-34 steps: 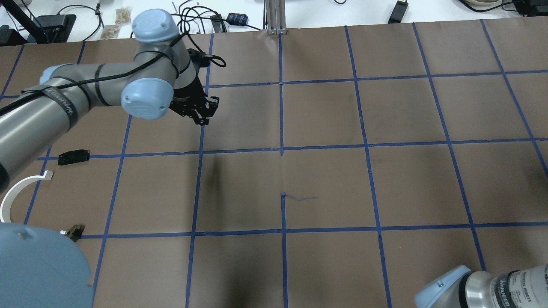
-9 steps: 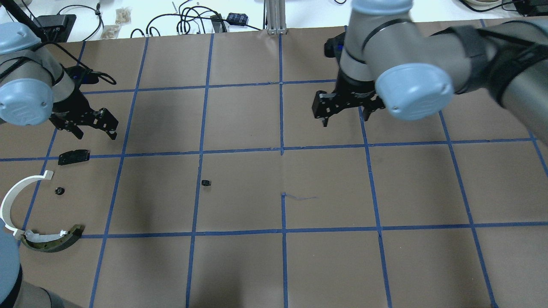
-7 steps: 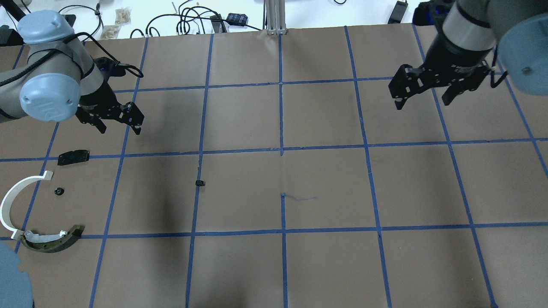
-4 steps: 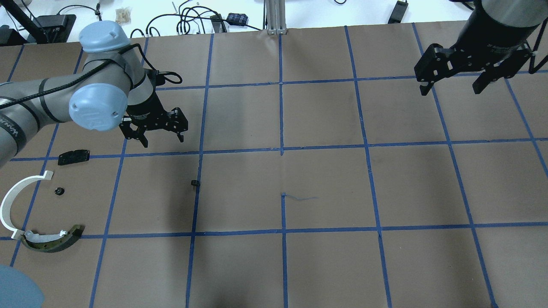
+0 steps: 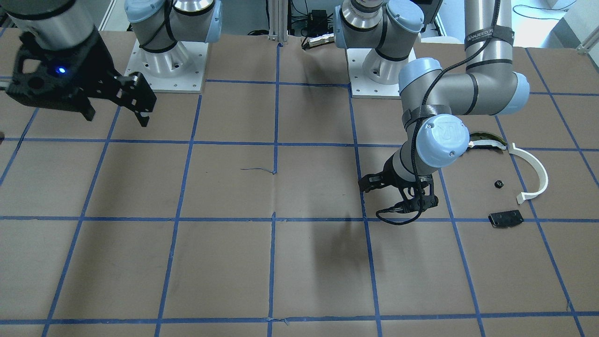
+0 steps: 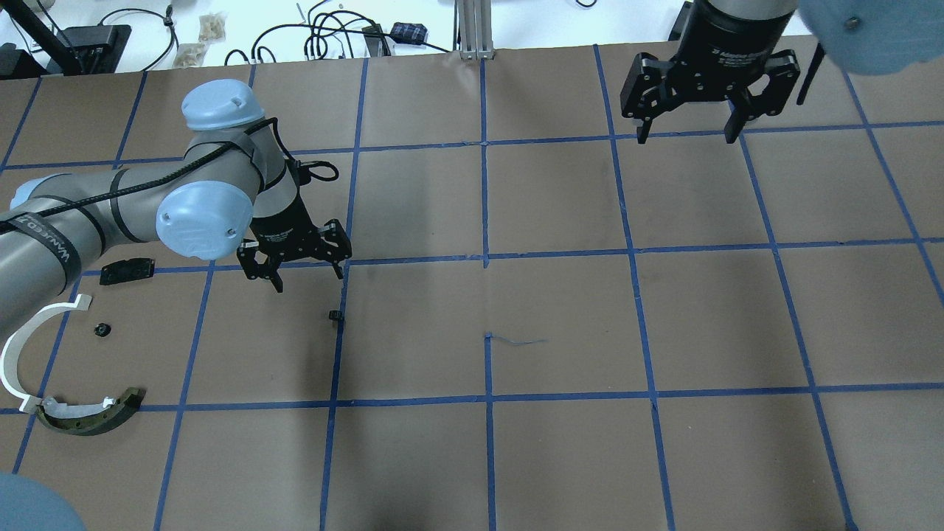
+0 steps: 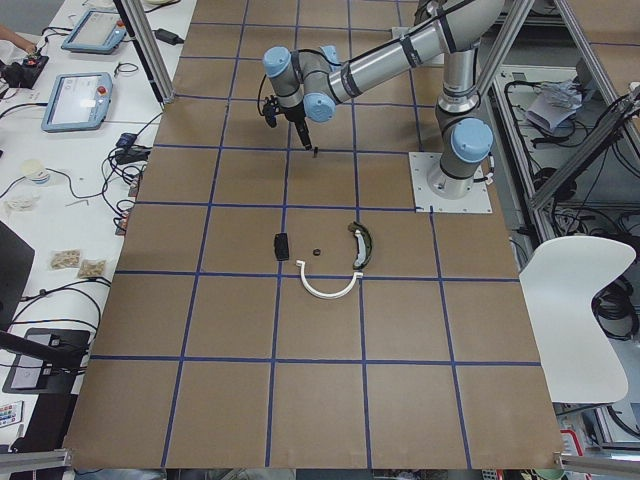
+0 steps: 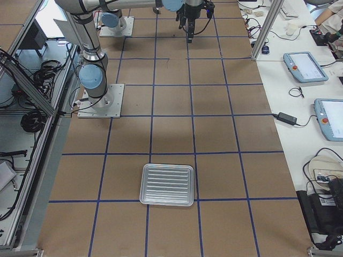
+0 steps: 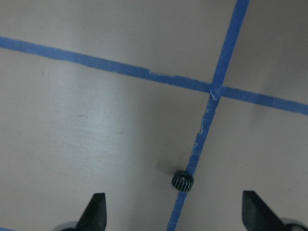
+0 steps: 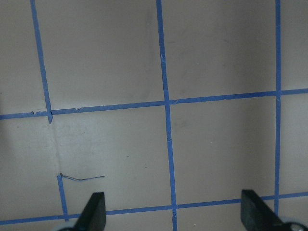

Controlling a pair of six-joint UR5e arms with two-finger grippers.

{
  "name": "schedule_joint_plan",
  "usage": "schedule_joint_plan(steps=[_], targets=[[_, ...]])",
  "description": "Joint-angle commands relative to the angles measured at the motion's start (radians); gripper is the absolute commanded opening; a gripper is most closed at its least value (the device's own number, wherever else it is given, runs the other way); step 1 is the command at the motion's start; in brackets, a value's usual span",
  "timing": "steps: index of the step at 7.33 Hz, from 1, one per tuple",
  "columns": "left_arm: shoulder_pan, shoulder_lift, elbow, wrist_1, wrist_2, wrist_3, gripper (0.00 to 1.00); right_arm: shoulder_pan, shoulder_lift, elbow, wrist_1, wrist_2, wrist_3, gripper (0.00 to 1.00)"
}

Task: Place bearing gear from tray to pile

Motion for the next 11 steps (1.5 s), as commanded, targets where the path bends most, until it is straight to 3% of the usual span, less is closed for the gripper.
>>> schedule_joint_plan(steps=[1, 3, 6, 11], targets=[[-0.001, -0.023, -0.018, 0.002, -0.001, 0.013, 0.96, -0.005, 0.000, -0.009, -0.028, -0.052, -0.044, 1.00], [0.002, -0.042, -0.038, 0.002, -0.001, 0.016, 0.96, -0.010, 0.000, -0.003, -0.100, -0.039, -0.031, 1.00], [0.002, -0.095, -0.044, 0.032, -0.054, 0.017, 0.95, -0.007, 0.000, 0.003, -0.103, -0.034, -0.029, 1.00], [0.002, -0.108, -0.040, 0.020, -0.044, 0.074, 0.72, -0.004, -0.002, 0.025, -0.174, -0.029, -0.030, 1.00]])
